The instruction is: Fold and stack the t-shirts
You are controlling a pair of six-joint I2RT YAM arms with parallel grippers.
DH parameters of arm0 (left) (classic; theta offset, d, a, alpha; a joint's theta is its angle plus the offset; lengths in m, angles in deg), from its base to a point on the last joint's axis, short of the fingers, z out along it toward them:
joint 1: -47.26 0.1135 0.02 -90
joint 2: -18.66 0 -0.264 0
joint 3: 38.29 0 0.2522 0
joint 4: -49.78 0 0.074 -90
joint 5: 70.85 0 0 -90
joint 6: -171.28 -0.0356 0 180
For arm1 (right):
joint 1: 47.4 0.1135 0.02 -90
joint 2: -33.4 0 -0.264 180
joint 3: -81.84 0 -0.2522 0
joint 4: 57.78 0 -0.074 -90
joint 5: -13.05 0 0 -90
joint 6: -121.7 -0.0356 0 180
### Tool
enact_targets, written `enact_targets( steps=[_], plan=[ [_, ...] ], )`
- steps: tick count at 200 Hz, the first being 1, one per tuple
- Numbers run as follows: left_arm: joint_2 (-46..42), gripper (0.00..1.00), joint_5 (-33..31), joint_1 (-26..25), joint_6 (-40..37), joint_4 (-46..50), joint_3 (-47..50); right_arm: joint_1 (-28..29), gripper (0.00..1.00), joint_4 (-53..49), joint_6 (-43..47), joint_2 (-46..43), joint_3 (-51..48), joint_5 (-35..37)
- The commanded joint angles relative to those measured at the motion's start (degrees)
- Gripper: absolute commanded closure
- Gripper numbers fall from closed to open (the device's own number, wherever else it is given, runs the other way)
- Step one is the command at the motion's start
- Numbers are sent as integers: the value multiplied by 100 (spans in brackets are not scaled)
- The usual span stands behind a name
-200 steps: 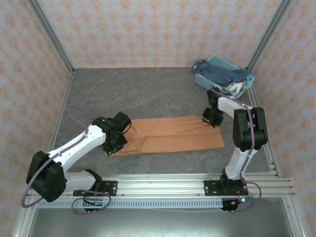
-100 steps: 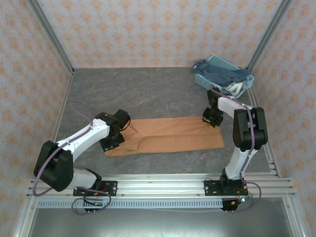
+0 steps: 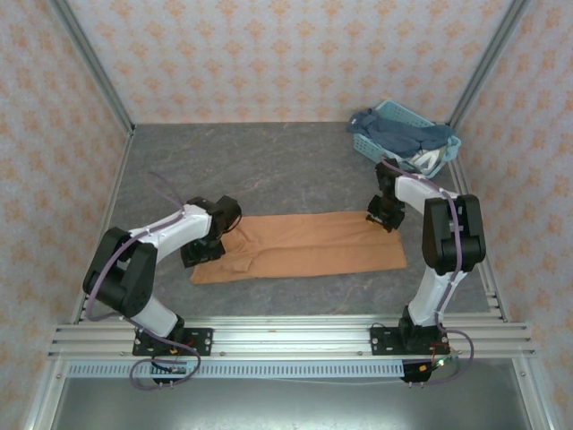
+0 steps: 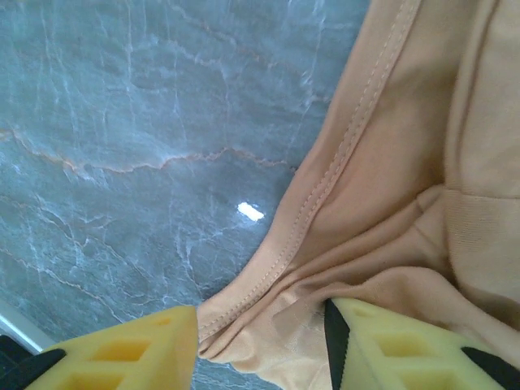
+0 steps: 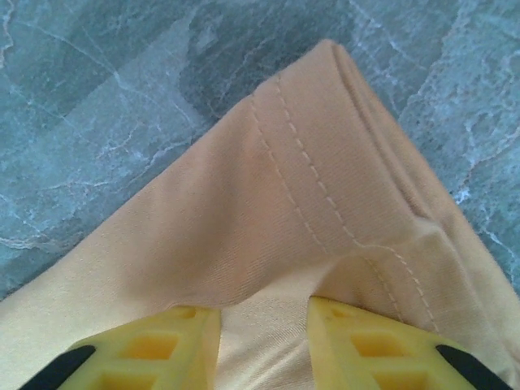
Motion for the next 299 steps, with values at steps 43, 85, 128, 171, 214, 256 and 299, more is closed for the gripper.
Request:
enact_targets(
  steps=[43,85,128,171,214,256,299],
  plan=[
    [-1190,55,568,31,696,439,-536,19,59,-201,-16,-803,-58,69],
    [-843,73,1644,31,1327,-594,-218,30,67,-95,262,-766,-224,-20],
    [-119,81,2137,39,1697,-1208,153,22,70,-272,565,-290,-26,145],
    [618,82,1890,409,1658,-1243,230,28,71,-552,598,319,309,304],
    [1545,82,1644,1169,1052,-1359,-808,35,70,-708,141,208,79,207],
    [3535,81,1544,1445,335,-1022,-3613,504,70,-293,-1147,-591,-1017,-273],
    [5845,82,2066,1374,628,-710,-7355,1727,70,149,-3001,-1368,-2064,-431]
  ],
)
